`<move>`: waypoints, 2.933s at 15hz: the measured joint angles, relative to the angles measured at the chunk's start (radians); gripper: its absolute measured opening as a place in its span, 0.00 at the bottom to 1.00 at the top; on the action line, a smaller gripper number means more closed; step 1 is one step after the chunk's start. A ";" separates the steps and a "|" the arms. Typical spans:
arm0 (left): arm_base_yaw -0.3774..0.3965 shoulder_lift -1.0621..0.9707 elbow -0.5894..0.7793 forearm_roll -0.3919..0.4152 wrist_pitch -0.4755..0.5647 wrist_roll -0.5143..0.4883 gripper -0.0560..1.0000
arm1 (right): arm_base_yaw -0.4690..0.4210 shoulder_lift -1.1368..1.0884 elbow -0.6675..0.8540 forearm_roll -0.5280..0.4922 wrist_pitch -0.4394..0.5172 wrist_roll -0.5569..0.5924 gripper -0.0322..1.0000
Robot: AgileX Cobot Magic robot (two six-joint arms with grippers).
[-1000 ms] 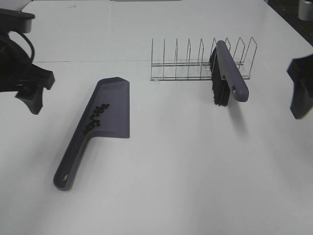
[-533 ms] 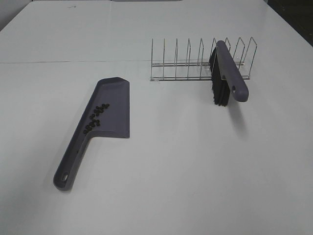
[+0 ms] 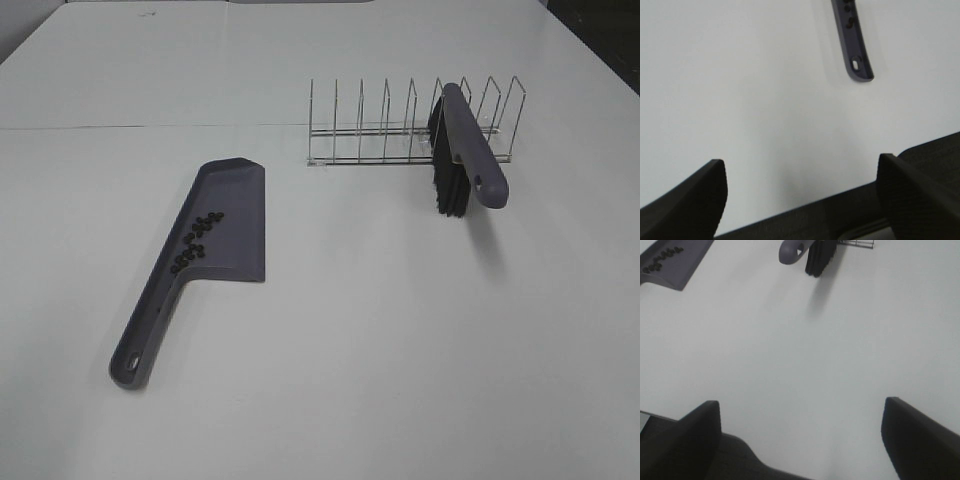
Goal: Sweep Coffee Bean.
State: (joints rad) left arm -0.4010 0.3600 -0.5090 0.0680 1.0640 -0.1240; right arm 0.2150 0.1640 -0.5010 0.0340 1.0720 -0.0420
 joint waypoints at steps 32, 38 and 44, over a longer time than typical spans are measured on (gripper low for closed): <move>0.362 -0.363 0.006 -0.048 -0.017 0.064 0.78 | -0.265 -0.167 0.001 0.011 -0.009 0.000 0.78; 0.362 -0.363 0.006 -0.048 -0.018 0.064 0.78 | -0.265 -0.167 0.001 0.011 -0.009 0.000 0.78; 0.362 -0.363 0.006 -0.048 -0.018 0.064 0.78 | -0.265 -0.167 0.001 0.011 -0.009 0.000 0.78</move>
State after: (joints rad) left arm -0.0390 -0.0030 -0.5030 0.0200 1.0460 -0.0600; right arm -0.0500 -0.0030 -0.5000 0.0450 1.0630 -0.0420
